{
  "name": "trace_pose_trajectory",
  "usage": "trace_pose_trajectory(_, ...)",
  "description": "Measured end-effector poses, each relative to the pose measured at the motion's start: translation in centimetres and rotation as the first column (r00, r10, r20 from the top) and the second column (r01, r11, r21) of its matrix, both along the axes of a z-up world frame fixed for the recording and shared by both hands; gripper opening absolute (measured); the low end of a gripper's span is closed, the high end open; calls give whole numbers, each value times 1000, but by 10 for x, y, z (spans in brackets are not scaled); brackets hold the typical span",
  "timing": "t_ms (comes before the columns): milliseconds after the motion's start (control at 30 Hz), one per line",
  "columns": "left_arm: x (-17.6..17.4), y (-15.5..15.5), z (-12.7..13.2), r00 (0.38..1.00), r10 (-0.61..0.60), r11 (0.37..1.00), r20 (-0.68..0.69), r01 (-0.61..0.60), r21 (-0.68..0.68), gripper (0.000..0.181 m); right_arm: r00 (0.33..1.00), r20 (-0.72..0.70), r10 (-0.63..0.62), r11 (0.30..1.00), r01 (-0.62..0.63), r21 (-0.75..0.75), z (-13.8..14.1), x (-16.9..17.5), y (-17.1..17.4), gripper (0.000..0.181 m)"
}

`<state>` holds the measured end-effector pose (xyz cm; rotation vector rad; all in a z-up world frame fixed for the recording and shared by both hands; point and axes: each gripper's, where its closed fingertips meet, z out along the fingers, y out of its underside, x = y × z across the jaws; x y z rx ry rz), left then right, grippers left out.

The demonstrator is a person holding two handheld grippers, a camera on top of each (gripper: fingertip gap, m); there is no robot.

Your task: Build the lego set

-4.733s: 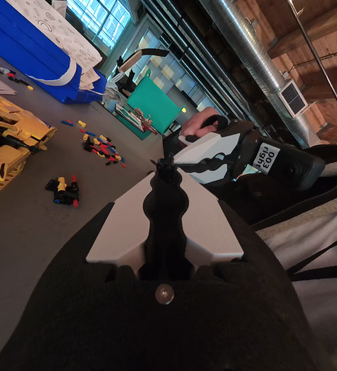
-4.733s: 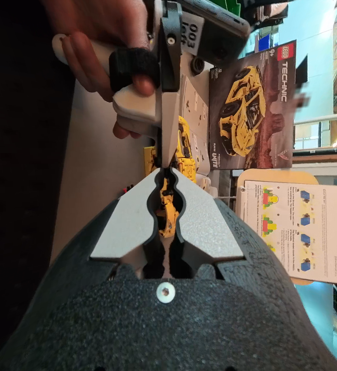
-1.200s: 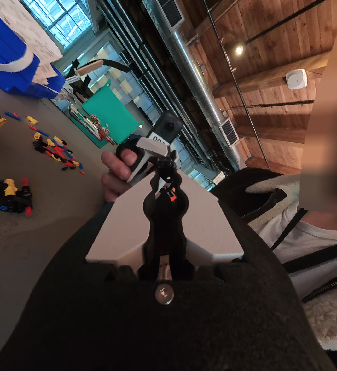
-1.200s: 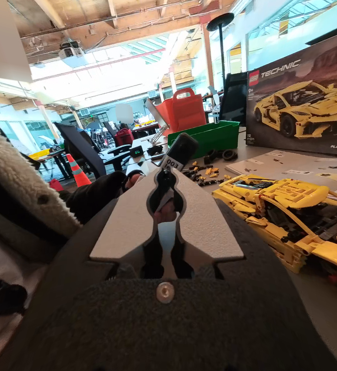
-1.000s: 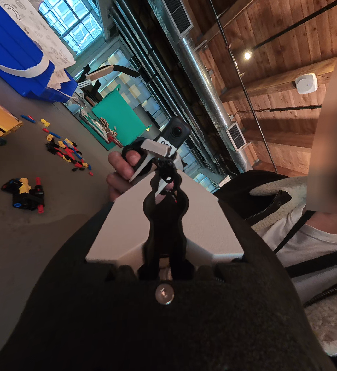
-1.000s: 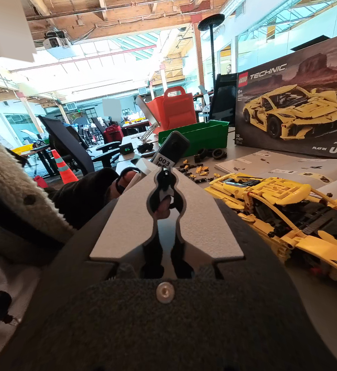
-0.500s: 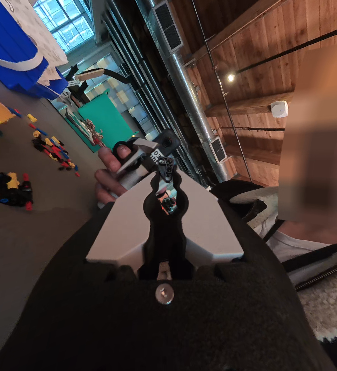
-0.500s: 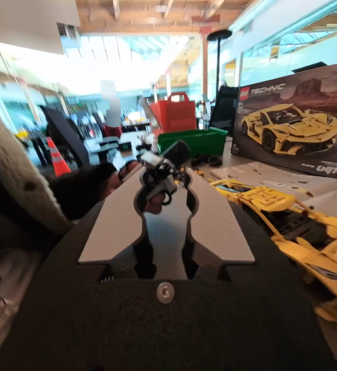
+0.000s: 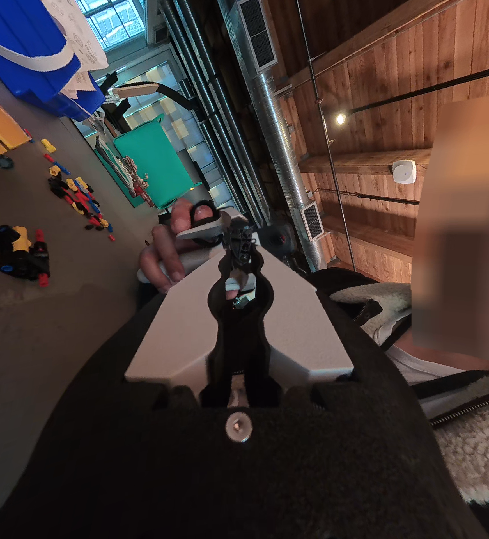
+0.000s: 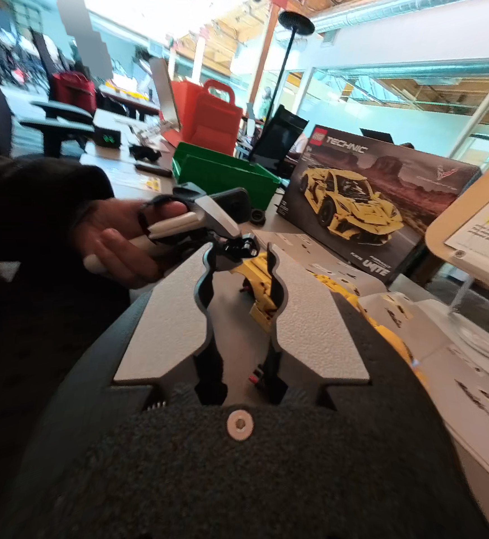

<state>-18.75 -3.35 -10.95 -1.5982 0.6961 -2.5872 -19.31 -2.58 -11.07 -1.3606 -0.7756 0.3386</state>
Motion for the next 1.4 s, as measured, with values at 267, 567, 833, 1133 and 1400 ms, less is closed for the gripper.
trace_pose_trajectory(267,3,1,-4,1000,-6,1000,-23,5,-16,12,983,147,-111,992,99,82,-8,0,8,24)
trace_pose_trajectory(567,6,27,-11,952,295,930,-75,-269,252,21,961,198,-194,980,183,77,-13,11,16,24)
trace_pose_trajectory(833,5,18,-7,857,509,502,76,-367,783,23,895,353,-272,962,242,129,-27,14,21,24)
trace_pose_trajectory(1133,12,11,-18,868,494,427,51,-294,855,23,910,347,-227,973,196,123,-28,7,17,24)
trace_pose_trajectory(1400,12,11,-19,853,516,350,81,-296,889,15,917,335,-218,975,192,111,-28,7,17,24)
